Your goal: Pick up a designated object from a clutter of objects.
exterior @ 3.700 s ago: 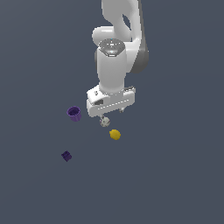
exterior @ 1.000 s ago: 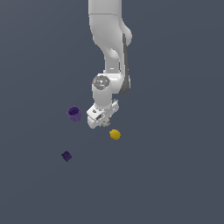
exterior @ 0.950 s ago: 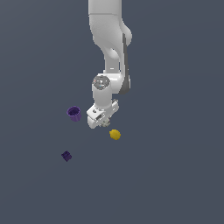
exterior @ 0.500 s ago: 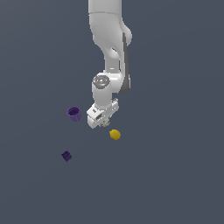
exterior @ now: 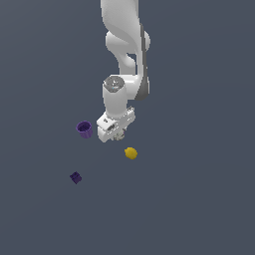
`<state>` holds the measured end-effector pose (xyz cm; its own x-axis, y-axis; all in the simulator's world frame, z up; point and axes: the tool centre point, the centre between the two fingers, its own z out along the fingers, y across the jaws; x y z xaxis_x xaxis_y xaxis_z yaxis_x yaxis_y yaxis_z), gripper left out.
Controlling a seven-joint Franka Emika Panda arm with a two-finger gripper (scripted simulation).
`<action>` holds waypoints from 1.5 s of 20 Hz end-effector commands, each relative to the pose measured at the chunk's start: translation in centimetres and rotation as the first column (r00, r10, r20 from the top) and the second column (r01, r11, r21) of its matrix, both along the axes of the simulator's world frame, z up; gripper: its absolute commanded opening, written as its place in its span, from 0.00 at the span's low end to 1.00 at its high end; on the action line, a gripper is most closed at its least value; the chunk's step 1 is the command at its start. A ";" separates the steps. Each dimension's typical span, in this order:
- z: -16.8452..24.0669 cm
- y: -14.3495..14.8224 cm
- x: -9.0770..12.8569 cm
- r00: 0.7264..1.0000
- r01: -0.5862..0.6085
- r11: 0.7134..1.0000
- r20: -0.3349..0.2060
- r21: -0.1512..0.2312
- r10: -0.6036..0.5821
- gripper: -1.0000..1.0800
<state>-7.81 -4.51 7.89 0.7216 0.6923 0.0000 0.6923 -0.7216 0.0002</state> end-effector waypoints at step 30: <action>27.6 -1.4 2.0 1.000 -0.001 1.000 0.000 0.000 0.001 0.00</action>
